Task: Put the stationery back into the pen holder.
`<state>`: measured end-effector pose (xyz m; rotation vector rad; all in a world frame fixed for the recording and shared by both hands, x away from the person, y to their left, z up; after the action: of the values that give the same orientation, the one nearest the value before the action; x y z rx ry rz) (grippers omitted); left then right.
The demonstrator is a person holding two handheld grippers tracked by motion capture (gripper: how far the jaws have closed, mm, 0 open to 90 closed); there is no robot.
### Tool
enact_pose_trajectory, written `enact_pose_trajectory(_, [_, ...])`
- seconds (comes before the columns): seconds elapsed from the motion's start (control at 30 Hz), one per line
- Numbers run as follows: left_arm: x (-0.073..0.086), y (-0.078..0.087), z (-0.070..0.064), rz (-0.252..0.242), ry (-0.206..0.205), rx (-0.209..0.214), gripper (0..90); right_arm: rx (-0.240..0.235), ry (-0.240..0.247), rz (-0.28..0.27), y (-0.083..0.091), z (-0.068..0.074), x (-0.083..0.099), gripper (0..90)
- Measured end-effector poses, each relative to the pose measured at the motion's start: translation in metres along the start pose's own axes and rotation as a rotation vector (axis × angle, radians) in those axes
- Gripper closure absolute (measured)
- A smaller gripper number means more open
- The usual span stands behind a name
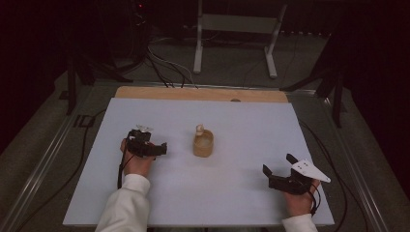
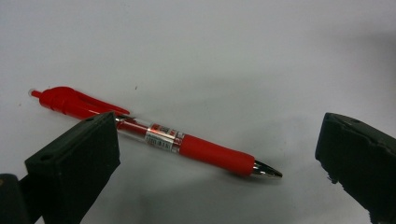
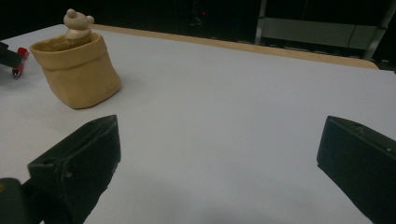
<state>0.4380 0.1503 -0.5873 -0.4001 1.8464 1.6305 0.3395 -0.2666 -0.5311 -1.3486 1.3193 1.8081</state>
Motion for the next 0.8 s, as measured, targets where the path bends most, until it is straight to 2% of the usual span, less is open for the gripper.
enact_pose_trajectory(0.03, [0.001,-0.001,0.000,0.002,0.006,-0.004,0.4,0.000,0.001,0.000,0.000,0.000,0.000,0.0])
enact_pose_trajectory(0.1, [0.003,-0.003,0.001,0.015,0.020,-0.039,0.3,0.000,0.000,-0.001,0.000,0.000,0.000,0.0])
enact_pose_trajectory(0.13, [0.005,-0.005,0.000,0.023,0.026,-0.031,0.4,0.000,0.000,-0.001,0.000,0.000,0.000,0.0])
enact_pose_trajectory(0.17, [0.007,-0.006,0.000,0.032,0.032,-0.045,0.4,0.000,0.000,0.000,0.000,0.000,0.000,0.0])
enact_pose_trajectory(0.23, [0.011,-0.009,0.002,0.047,0.028,-0.075,6.3,0.001,0.001,0.000,0.000,0.000,0.000,0.0])
enact_pose_trajectory(0.3, [0.011,-0.008,0.002,0.036,0.035,-0.074,10.3,0.001,0.000,-0.001,0.000,0.000,0.000,0.0])
enact_pose_trajectory(0.47, [0.013,0.002,0.002,0.030,0.025,-0.063,45.1,0.004,-0.004,0.001,0.000,-0.001,0.000,0.0])
enact_pose_trajectory(0.53, [0.015,0.005,0.003,0.036,0.032,-0.058,57.1,0.004,-0.003,0.002,0.000,0.000,0.000,0.0])
enact_pose_trajectory(0.6, [0.017,0.007,0.004,0.041,0.035,-0.054,60.4,0.003,-0.003,0.002,0.000,0.000,0.000,0.0])
enact_pose_trajectory(0.63, [0.018,0.009,0.004,0.045,0.039,-0.052,66.6,0.004,-0.002,0.002,0.000,0.000,0.000,0.0])
enact_pose_trajectory(0.73, [0.021,0.012,0.005,0.057,0.034,-0.049,75.4,0.006,-0.004,0.003,0.000,-0.001,0.000,0.0])
enact_pose_trajectory(0.8, [0.022,0.013,0.006,0.059,0.039,-0.032,81.1,0.005,-0.003,0.005,0.000,-0.001,0.001,0.0])
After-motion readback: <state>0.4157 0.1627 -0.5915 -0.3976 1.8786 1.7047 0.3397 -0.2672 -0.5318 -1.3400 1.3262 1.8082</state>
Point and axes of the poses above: each handheld gripper's, and its own axes: y roughly backward along the jaws, x roughly out of its underside, z roughly to its left, the point moved 10 cm from there along -y, roughly forward along the jaws, and after that the axes turned 2 degrees about z, right-handed, at the moved point
